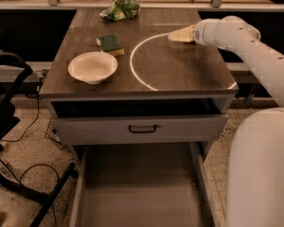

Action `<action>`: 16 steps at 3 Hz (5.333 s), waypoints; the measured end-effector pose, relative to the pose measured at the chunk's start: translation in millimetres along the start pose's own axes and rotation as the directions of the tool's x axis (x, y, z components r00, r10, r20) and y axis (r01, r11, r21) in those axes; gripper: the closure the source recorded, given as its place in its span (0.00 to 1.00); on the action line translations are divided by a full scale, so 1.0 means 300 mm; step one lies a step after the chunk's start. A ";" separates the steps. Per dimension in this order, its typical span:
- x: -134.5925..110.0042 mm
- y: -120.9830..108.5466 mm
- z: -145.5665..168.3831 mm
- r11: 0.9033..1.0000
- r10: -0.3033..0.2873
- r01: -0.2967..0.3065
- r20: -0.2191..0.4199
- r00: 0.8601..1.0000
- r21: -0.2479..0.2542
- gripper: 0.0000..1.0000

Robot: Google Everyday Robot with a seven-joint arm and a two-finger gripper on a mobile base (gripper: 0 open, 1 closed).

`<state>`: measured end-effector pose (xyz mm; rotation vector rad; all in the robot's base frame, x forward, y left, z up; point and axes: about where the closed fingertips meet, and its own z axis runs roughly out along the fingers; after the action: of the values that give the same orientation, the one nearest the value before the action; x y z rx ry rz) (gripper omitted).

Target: Place orange into middle drawer

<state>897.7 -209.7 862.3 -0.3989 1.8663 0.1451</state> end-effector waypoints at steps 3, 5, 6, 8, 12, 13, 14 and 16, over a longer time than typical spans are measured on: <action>0.013 0.024 0.020 1.000 0.001 -0.001 -0.006 1.000 -0.010 0.72; -0.001 0.031 0.024 1.000 0.002 -0.002 -0.004 1.000 -0.022 1.00; -0.123 -0.025 -0.058 0.999 -0.001 0.002 0.020 1.000 -0.047 1.00; -0.219 -0.263 -0.607 0.999 0.013 -0.011 0.043 0.999 -0.041 1.00; 0.283 -0.193 -1.224 0.977 0.027 -0.016 0.051 0.998 -0.211 1.00; 0.418 -0.124 -1.277 0.969 -0.005 0.015 0.040 0.999 -0.247 1.00; 0.621 0.043 -1.361 0.934 -0.064 0.068 0.024 0.998 -0.350 1.00; 1.104 0.578 -1.369 0.765 -0.199 0.149 -0.010 0.980 -0.627 1.00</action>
Offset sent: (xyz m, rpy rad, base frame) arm 0.0005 0.0021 -0.0019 0.0006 0.0023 0.0025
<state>377.6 -235.1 669.4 -1.0497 1.8066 0.6440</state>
